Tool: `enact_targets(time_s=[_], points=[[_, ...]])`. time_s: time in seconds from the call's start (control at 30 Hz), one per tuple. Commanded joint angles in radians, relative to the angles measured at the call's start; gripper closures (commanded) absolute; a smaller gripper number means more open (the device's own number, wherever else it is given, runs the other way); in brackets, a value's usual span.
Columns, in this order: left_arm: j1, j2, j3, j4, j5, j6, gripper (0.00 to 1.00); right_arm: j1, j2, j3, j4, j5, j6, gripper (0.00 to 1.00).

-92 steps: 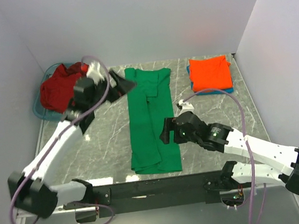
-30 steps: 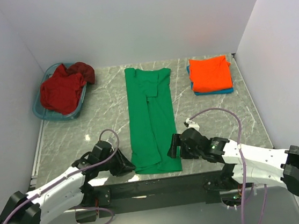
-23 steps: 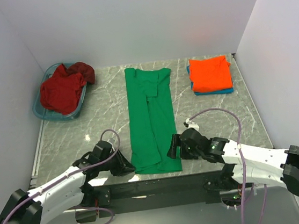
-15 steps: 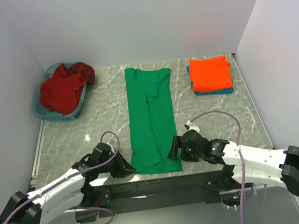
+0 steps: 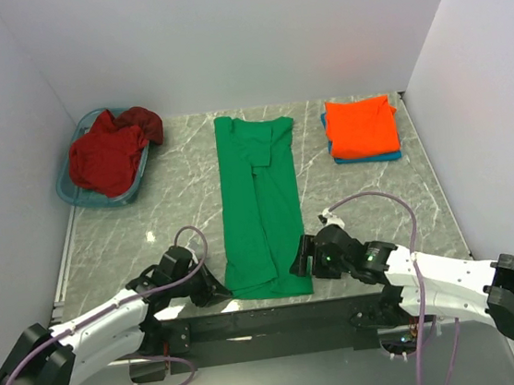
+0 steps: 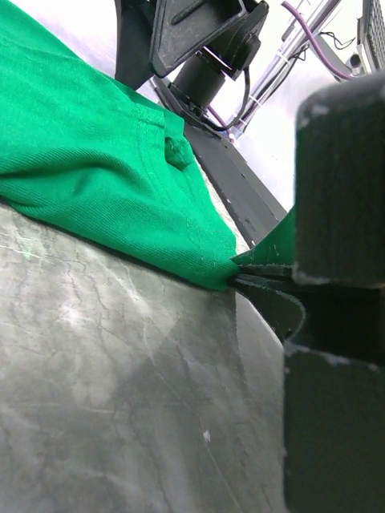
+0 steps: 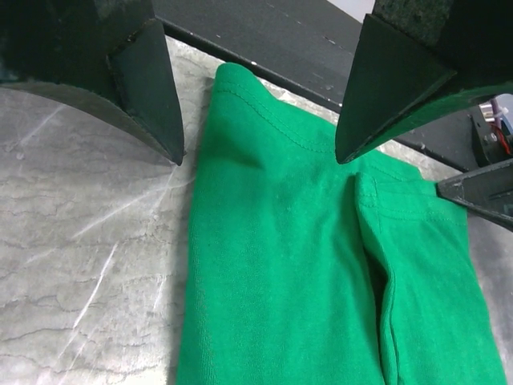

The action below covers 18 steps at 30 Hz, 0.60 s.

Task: Fold and stack the t-shirts
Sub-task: Fold the tshirt

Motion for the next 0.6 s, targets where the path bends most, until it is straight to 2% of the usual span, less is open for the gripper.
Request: enact_targets(time_s=[0.0, 0.13, 0.43, 0.57], points=[[-0.005, -0.031, 0.000, -0.017, -0.004, 0.015, 1.00, 0.013, 0.007, -0.035, -0.068, -0.102, 0.007, 0.19], [-0.005, -0.065, -0.009, -0.016, 0.001, 0.003, 1.00, 0.023, 0.016, -0.036, -0.067, -0.159, -0.003, 0.26], [-0.005, -0.082, -0.012, 0.005, 0.001, -0.007, 1.00, 0.050, 0.065, -0.006, -0.110, -0.196, -0.013, 0.35], [-0.005, -0.074, -0.008, 0.022, 0.002, -0.008, 1.00, 0.052, 0.087, 0.006, -0.108, -0.172, -0.014, 0.49]])
